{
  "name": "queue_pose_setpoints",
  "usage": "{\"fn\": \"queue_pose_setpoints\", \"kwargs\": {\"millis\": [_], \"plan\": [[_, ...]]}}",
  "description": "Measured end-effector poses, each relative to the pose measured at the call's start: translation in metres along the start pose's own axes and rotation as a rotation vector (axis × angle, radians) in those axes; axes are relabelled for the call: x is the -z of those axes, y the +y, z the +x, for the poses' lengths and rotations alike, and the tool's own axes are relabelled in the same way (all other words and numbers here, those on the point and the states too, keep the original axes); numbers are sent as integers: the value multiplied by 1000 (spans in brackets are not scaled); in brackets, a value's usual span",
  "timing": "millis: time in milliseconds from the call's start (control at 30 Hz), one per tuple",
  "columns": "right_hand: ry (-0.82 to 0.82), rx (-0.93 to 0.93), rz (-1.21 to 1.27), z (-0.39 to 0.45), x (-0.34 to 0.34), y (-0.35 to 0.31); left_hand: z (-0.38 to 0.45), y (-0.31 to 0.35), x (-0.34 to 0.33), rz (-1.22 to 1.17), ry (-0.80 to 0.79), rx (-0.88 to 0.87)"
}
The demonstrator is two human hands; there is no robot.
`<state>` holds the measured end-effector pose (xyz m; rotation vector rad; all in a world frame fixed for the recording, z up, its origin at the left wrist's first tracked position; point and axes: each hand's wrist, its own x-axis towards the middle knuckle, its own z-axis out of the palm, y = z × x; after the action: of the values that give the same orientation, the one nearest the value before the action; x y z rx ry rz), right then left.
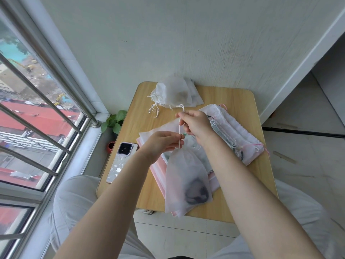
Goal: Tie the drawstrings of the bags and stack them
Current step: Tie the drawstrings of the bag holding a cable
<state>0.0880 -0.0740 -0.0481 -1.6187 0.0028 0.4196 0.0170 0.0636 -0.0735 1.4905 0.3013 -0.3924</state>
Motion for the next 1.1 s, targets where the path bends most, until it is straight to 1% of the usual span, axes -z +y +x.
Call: {"fn": "queue_pose_setpoints", "kwargs": {"millis": [100,200,267,300,367,400,500,567,633,733,800,900,1033,1100], "plan": [[98,-63,-105,3,5,-1,1,3,-1,-137,-25,25],[192,-151,-172,6,13,0,2,6,2,-403,-79,58],[222,-178,-184,5,16,0,2,7,4,-534,-99,99],[222,-176,-172,4,17,-1,3,7,5,-551,-108,124],[200,-147,-123,4,16,-3,5,6,5,-518,-123,189],[181,-124,-92,3,14,-5,7,7,4,-459,-119,230],[89,-27,-25,2,7,-15,12,10,-2,-69,-80,308],[23,39,-28,2,2,-25,15,14,-7,119,-91,293],[-33,73,-43,2,-1,-33,14,18,-15,228,-99,264],[-88,103,-90,5,-5,-40,14,20,-26,335,-19,206],[-80,99,-91,6,-6,-40,17,17,-30,300,70,186],[-9,84,-91,9,-1,-35,18,9,-32,110,148,214],[82,80,-168,11,7,-26,18,-1,-31,-7,284,201],[123,89,-212,12,8,-24,18,-3,-31,-18,305,190]]}}
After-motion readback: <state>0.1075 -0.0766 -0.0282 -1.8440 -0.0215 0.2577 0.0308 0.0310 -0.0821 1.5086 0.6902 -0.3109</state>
